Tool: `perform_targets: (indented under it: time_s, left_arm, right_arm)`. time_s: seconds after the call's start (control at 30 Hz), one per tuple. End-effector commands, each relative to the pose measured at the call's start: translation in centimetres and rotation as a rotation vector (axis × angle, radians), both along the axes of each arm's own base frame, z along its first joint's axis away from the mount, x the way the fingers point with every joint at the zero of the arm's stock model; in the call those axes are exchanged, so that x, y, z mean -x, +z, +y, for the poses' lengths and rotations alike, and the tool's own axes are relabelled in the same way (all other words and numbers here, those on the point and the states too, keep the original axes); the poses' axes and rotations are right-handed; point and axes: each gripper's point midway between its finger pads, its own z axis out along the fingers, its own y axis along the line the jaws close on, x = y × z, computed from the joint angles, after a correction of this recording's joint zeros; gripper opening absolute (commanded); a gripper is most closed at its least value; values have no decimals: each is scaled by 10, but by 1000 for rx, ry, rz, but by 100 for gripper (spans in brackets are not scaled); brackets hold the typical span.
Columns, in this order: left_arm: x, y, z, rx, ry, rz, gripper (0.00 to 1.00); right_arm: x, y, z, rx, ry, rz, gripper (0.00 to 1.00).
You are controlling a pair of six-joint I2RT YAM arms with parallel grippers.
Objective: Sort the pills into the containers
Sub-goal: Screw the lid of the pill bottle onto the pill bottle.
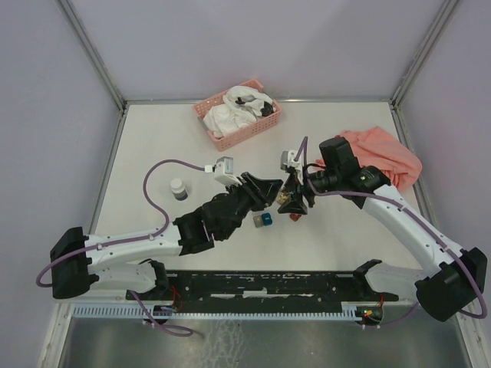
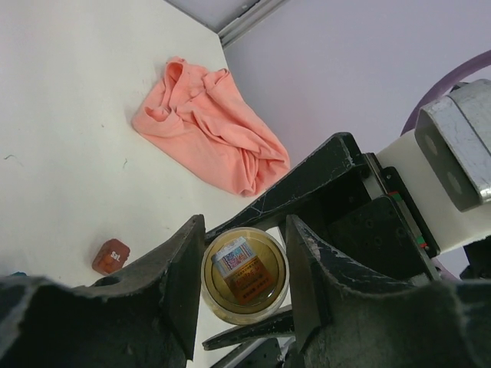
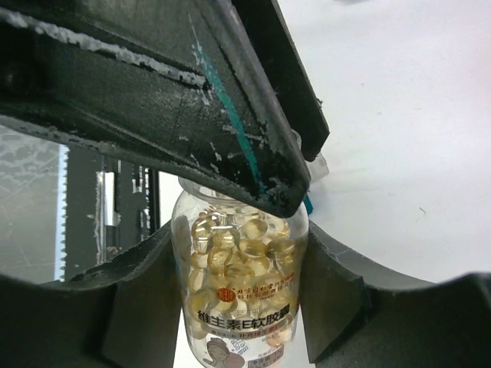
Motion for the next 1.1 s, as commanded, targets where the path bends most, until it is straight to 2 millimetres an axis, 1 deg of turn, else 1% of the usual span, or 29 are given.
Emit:
perform_targets:
  time_s: [0.0, 0.03, 0.17, 0.23, 0.4, 0.5, 0.6, 0.63, 0.67, 0.77, 0.8, 0.83, 0.9, 0.97, 1.07]
  left_arm:
    - [8, 21, 5, 59, -48, -70, 29]
    - [12, 23, 2, 61, -87, -90, 28]
    - [17, 30, 5, 73, -199, -201, 27]
    - [21, 32, 3, 63, -283, -267, 27]
    - [33, 37, -10, 26, -541, -437, 26]
    - [29, 36, -12, 20, -621, -480, 25]
    - [22, 38, -3, 61, -603, -498, 28]
    - [18, 40, 2, 71, -580, -499, 35]
    - [14, 42, 6, 81, -553, -502, 47]
    - [5, 51, 20, 98, -461, -512, 77]
    - [0, 54, 24, 96, -422, -509, 86]
    - [-3, 56, 28, 89, -393, -504, 92]
    - [-13, 50, 36, 49, -327, -468, 99]
    - [-17, 46, 46, 16, -276, -448, 99]
    - [-9, 45, 60, 16, -252, -459, 99]
  right_arm:
    - [1, 31, 12, -99, 41, -2, 2]
    - [3, 32, 13, -111, 53, 15, 2]
    - [12, 40, 18, -172, 98, 90, 2]
    - [17, 44, 21, -207, 121, 131, 2]
    - [21, 49, 26, -256, 149, 201, 2]
    - [23, 50, 27, -267, 164, 228, 2]
    - [23, 52, 26, -271, 164, 222, 2]
    - [24, 53, 26, -273, 166, 217, 2]
    - [24, 53, 25, -273, 165, 211, 2]
    - [23, 53, 24, -268, 159, 188, 2]
    - [23, 53, 23, -264, 156, 181, 2]
    - [23, 52, 23, -260, 154, 177, 2]
    - [23, 51, 22, -253, 154, 169, 2]
    - [24, 51, 21, -250, 154, 161, 2]
    - [23, 50, 20, -236, 148, 140, 2]
